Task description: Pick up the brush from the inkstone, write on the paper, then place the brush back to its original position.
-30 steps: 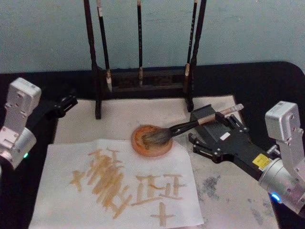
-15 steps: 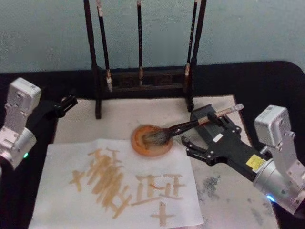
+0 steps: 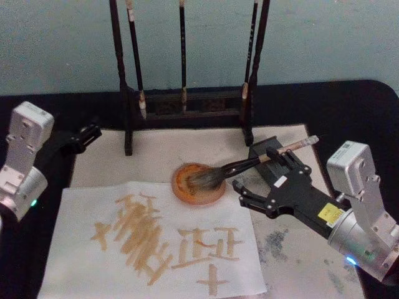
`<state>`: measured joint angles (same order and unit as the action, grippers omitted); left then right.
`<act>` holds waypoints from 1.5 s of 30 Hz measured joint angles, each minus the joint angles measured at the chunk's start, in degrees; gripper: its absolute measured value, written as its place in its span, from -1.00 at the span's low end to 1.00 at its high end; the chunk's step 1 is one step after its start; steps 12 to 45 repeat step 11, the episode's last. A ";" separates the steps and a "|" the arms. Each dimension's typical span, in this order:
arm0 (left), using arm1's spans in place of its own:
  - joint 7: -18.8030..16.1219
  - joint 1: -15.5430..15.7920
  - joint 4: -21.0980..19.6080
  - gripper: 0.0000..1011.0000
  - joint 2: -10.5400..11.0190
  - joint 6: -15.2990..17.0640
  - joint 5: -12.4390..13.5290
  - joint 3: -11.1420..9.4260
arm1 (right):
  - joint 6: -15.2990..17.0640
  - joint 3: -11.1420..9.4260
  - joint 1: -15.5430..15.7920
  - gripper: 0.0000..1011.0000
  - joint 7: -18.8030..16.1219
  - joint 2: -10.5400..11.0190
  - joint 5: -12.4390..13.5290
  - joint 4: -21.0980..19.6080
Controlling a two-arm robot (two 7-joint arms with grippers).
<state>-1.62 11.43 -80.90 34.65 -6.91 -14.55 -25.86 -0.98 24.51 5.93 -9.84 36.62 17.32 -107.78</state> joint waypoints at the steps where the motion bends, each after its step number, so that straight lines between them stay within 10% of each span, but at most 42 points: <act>1: 0.00 0.00 0.00 0.98 0.00 0.00 0.00 0.00 | 0.01 -0.01 -0.01 0.98 0.01 0.00 0.05 0.01; 45: 0.00 0.00 0.00 0.98 0.00 0.00 0.00 0.00 | 0.05 -0.05 -0.04 0.98 0.04 0.05 0.26 0.08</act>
